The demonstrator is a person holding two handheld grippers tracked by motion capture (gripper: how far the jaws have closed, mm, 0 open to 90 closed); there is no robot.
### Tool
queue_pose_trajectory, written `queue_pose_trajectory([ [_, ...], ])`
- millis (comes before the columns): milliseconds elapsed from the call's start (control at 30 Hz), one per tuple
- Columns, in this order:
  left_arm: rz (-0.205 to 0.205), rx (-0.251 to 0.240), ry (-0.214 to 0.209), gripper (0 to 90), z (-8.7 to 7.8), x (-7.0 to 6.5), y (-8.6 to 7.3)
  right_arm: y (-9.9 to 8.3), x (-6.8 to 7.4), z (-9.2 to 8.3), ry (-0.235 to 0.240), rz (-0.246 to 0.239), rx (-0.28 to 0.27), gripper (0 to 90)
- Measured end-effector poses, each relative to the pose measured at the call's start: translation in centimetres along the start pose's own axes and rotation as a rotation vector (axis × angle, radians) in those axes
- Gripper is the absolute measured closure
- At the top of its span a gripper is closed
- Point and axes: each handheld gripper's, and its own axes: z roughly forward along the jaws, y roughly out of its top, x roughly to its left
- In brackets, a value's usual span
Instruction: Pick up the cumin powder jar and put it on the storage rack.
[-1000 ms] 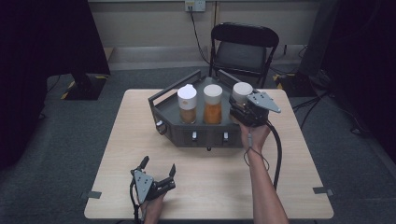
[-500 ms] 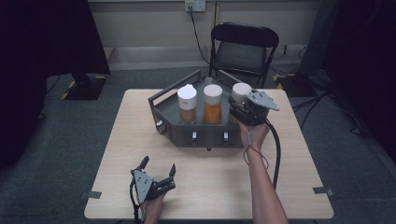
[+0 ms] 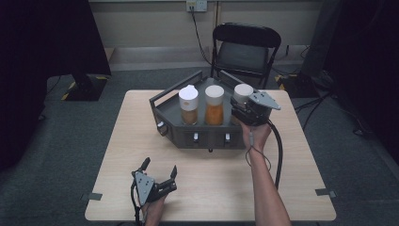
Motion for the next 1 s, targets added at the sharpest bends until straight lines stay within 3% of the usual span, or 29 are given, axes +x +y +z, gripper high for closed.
queue_pose_trajectory([
  [400, 0.0, 0.0, 0.0, 0.9, 0.01, 0.0, 0.0, 0.21, -0.3, 0.39, -0.002, 0.014, 0.022, 35.0],
  [1000, -0.002, -0.002, 0.001, 0.9, -0.02, -0.01, -0.03, -0.26, -0.26, 0.42, -0.001, 0.025, 0.008, 34.1],
])
